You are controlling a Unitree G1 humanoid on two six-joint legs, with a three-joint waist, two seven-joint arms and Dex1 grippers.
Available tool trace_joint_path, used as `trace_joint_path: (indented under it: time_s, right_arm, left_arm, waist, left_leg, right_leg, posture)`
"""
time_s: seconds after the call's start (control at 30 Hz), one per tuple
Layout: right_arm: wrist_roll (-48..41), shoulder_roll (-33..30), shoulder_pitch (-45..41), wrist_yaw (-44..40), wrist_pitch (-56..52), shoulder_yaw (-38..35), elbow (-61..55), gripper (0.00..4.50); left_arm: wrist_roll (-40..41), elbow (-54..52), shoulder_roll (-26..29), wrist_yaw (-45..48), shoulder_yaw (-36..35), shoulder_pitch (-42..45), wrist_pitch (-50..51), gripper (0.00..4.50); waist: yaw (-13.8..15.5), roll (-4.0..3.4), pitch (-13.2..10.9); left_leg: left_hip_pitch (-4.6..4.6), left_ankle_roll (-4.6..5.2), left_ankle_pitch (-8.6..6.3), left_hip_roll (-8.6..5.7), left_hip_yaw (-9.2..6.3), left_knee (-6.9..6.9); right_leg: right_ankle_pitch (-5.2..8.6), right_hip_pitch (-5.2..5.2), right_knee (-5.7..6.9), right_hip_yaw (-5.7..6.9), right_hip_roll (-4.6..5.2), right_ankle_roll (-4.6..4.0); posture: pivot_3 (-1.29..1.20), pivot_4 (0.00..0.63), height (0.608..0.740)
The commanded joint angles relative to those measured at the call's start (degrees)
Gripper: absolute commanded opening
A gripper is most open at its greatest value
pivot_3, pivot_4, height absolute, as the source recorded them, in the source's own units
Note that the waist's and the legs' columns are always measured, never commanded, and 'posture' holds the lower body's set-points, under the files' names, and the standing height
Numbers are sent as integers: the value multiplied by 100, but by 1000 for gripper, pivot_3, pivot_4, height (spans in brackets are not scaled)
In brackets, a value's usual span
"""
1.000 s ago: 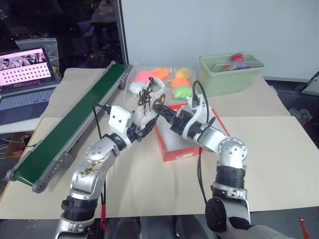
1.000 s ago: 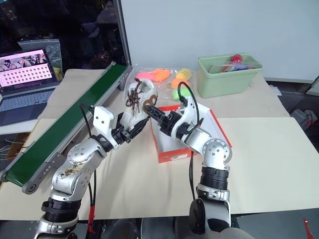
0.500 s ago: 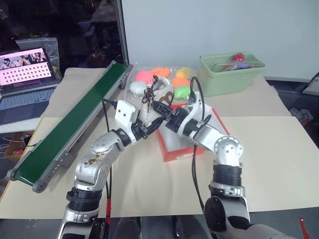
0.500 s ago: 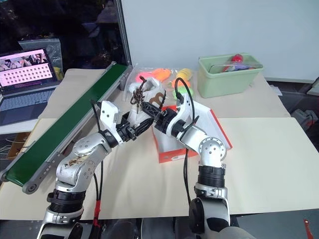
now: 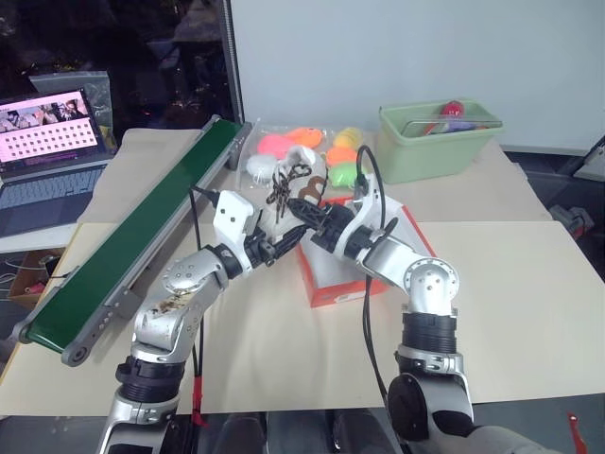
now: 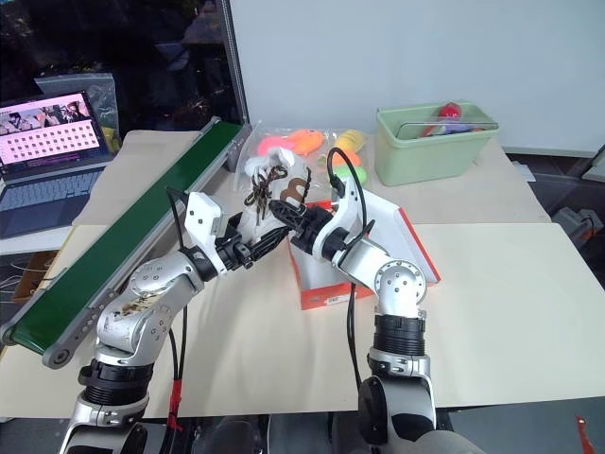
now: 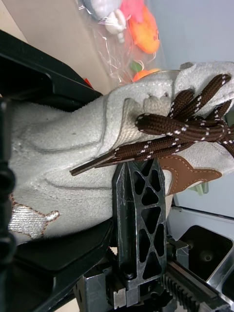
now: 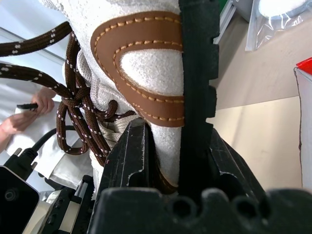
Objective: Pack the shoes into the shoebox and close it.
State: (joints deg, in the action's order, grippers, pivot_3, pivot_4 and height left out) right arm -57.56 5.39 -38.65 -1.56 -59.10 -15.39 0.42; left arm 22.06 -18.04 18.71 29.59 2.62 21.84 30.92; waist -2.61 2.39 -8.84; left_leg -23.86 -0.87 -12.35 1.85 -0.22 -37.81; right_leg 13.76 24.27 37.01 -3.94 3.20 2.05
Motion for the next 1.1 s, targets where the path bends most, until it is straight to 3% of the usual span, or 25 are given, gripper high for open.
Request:
trace_joint_path:
  time_s: [0.03, 0.17, 0.4, 0.63, 0.73, 0.87, 1.1]
  right_arm:
    - [-242, 403, -367, -6, 367, 69, -271, 1157]
    - [-207, 391, -432, 104, 552, -30, -194, 1114]
    - [-412, 147, -754, 416, 1035, -546, 124, 1114]
    - [-717, -726, -1293, 564, 868, -1003, 409, 1114]
    - [-908, -1744, -1515, 647, -308, -876, 400, 1114]
    - [-798, -2701, -1743, 625, -1403, -577, 686, 1114]
    - [-67, -3724, -1935, -255, -2653, 488, 1278, 1114]
  left_arm:
    - [48, -328, -40, 344, 545, -69, -9, 3012]
    - [-143, -340, 85, 417, 630, -48, -176, 4437]
    - [-75, -527, 374, 474, 303, -80, -277, 4482]
    - [217, -877, 808, 657, -203, -393, -178, 4482]
    - [69, -1051, 1229, 1070, -152, -869, -507, 4482]
    - [112, -1090, 1315, 1223, -93, -1014, -586, 4482]
    - [24, -985, 1202, 1259, 91, -854, -694, 4482]
  waist:
    - [0, 0, 0]
    - [-1, 0, 0]
    - [-12, -3, -4]
    - [-2, -14, -11]
    - [71, -29, -22]
    - [37, -31, -24]
    - [-14, -53, -37]
  left_leg:
    - [0, 0, 0, 0, 0, 0]
    - [0, 0, 0, 0, 0, 0]
    - [-1, 0, 0, 0, 0, 1]
    - [-5, 1, 0, 1, 1, 4]
    - [-23, 1, 0, -8, -3, 2]
    - [-30, 3, -1, -5, 0, 2]
    - [-20, 6, 0, 1, 6, 2]
  right_leg:
    - [0, 0, 0, 0, 0, 0]
    - [0, 0, 0, 0, 0, 0]
    - [0, 1, -1, 0, 0, 0]
    - [0, 3, -7, 0, 0, 0]
    - [0, 6, -19, 8, 9, 1]
    - [1, 11, -27, 7, 8, 2]
    - [-1, 7, -22, -5, -4, -1]
  posture:
    - [0, 150, 729]
    - [0, 150, 729]
    - [0, 150, 729]
    - [0, 150, 729]
    - [0, 150, 729]
    - [0, 150, 729]
    - [0, 150, 729]
